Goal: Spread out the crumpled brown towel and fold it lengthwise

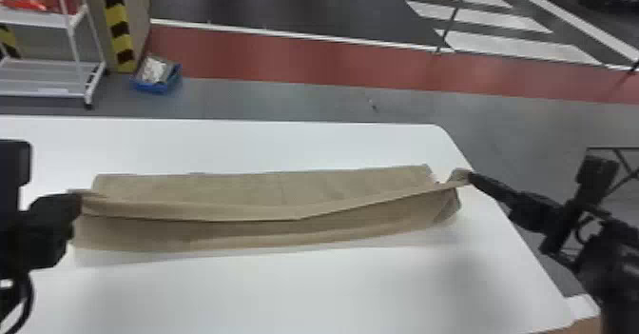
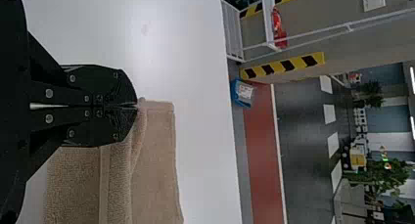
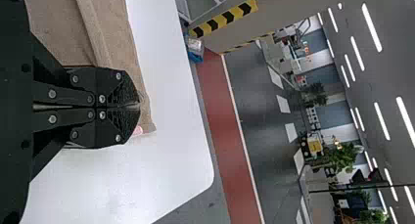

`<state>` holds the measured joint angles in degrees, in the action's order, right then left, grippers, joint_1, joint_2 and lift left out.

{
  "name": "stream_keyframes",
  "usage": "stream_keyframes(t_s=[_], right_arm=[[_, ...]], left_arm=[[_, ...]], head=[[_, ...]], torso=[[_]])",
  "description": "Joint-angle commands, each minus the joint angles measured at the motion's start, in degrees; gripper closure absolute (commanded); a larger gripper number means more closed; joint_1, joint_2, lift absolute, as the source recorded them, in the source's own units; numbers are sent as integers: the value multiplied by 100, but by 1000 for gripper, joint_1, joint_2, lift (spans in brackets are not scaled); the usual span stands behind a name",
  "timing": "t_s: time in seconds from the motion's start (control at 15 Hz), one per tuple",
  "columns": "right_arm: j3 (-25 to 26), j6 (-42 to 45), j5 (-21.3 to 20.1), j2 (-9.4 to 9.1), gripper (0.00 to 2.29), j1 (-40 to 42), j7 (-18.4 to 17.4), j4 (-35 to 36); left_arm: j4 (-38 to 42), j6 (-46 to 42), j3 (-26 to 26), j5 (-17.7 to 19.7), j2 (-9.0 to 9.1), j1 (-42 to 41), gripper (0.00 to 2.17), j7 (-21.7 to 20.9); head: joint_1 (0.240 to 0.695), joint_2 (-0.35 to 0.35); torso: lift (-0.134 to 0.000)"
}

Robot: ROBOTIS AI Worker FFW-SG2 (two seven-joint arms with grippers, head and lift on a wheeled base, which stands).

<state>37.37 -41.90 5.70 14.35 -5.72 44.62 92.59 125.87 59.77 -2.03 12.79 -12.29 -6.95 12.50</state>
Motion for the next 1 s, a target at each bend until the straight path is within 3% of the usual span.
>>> stream_keyframes(t_s=[0.0, 0.4, 0.93], right_arm=[[-186, 10, -192, 6, 1460, -386, -94, -470], [-221, 256, -385, 165, 1474, -1248, -182, -1701], [-792, 344, -587, 279, 1474, -1845, -323, -2255]], left_arm=[[-572, -268, -175, -14, 43, 423, 1420, 60], [-818, -461, -175, -101, 43, 678, 1420, 174], [-1205, -356, -342, -365, 43, 1047, 1420, 271]], head=[[695, -251], [695, -235], [695, -195]], torso=[[-124], [-124], [-124]])
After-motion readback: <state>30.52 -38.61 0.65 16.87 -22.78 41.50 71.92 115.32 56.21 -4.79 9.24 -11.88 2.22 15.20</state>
